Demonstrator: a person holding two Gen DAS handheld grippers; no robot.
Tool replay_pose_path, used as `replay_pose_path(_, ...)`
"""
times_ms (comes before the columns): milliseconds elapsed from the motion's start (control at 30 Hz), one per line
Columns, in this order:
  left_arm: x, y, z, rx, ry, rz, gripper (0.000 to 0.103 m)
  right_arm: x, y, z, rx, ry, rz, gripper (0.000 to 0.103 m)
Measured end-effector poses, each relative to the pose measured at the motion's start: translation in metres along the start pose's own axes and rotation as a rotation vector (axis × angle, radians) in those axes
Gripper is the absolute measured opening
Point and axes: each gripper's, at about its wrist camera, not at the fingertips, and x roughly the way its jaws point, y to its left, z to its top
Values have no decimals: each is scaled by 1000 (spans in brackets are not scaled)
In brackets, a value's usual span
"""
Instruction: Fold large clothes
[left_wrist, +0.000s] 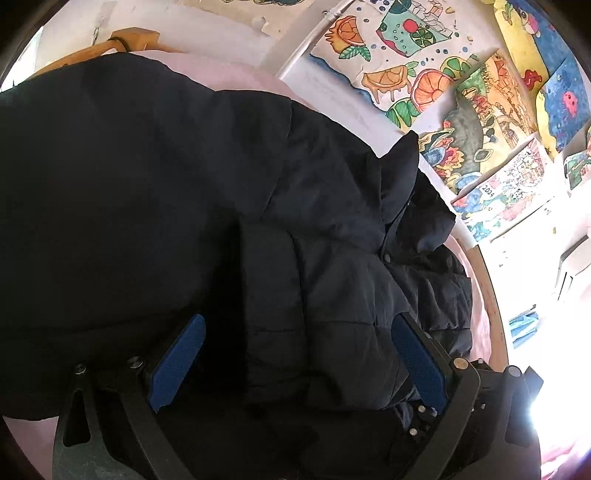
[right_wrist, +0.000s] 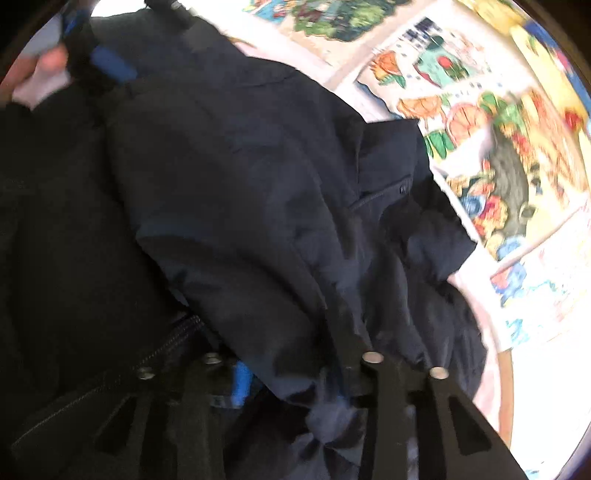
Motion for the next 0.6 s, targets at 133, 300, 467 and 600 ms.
replay_pose_path(133,2,-4,-2,43,17,53,68,-13,-17,-12,115,-12,60,57)
replay_pose_path(300,8,-8,-9,105,39,157,16,-38,-67,-42,368,-55,117,67)
replay_pose_path(467,-11,-25,-11,214,-90,226,1,-64,-119,-82,618,-110,57,73)
replay_pose_path(600,-36,-50,-13,351,-215,332,1,-68,-147,-107,722,-110,-44,80)
